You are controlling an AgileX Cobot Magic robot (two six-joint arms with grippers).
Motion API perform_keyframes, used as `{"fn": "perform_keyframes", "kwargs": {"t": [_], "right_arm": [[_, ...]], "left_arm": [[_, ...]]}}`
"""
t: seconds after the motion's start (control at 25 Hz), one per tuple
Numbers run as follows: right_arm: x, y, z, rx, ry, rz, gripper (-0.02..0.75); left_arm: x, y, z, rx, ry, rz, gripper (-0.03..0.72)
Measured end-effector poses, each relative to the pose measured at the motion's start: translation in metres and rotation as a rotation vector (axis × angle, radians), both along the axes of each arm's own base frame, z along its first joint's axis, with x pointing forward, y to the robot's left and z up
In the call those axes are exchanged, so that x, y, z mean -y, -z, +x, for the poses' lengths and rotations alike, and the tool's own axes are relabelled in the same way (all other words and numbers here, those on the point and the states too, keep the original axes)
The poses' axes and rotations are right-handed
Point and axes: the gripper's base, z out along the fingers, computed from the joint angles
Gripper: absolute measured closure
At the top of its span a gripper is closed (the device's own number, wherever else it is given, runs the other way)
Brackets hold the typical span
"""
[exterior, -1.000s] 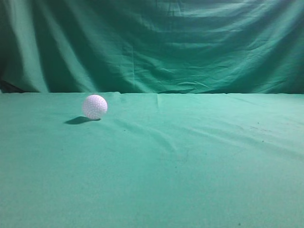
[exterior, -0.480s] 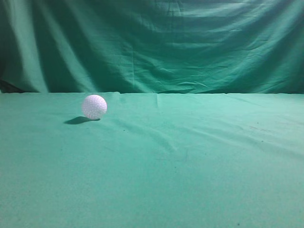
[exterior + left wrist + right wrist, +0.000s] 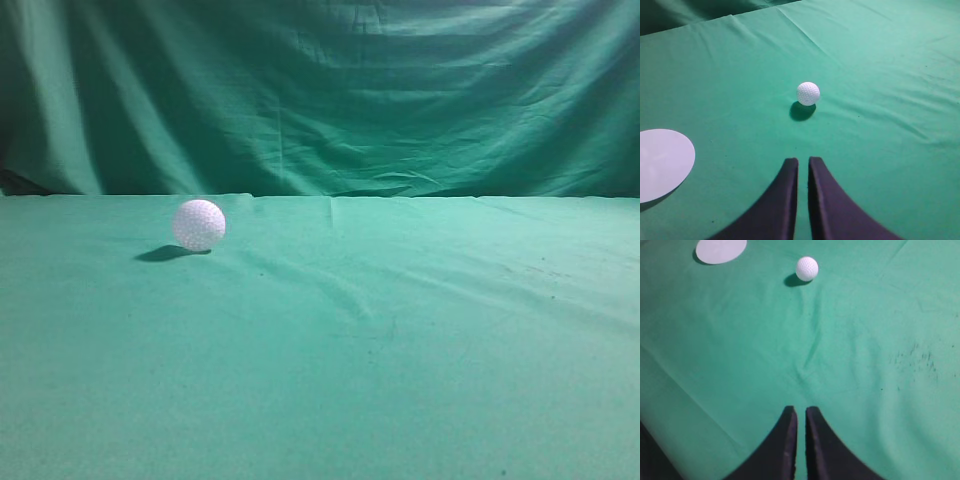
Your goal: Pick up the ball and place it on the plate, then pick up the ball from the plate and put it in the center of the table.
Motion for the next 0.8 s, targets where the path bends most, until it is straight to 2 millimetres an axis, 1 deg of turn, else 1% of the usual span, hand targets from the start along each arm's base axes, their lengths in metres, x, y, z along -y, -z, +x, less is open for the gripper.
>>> {"fn": "perform_keyframes", "kwargs": {"t": [0.08, 0.16, 0.44, 0.8], "right_arm": [[0.0008, 0.0057, -0.0003, -0.006, 0.000, -0.015, 0.682], [0.0011, 0.0071, -0.0002, -0.003, 0.000, -0.020, 0.682], [-0.0010, 0.0004, 0.0041, 0.065, 0.017, 0.037, 0.682], [-0.0005, 0.0021, 0.0031, 0.048, 0.013, 0.022, 0.682]], "left_arm": [[-0.0002, 0.0000, 0.0001, 0.002, 0.000, 0.004, 0.636], [-0.0002, 0.0000, 0.0001, 0.002, 0.000, 0.004, 0.636], [-0.0002, 0.0000, 0.0001, 0.002, -0.001, 0.005, 0.636], [-0.0005, 0.0001, 0.0002, 0.005, -0.001, 0.012, 0.636]]}}
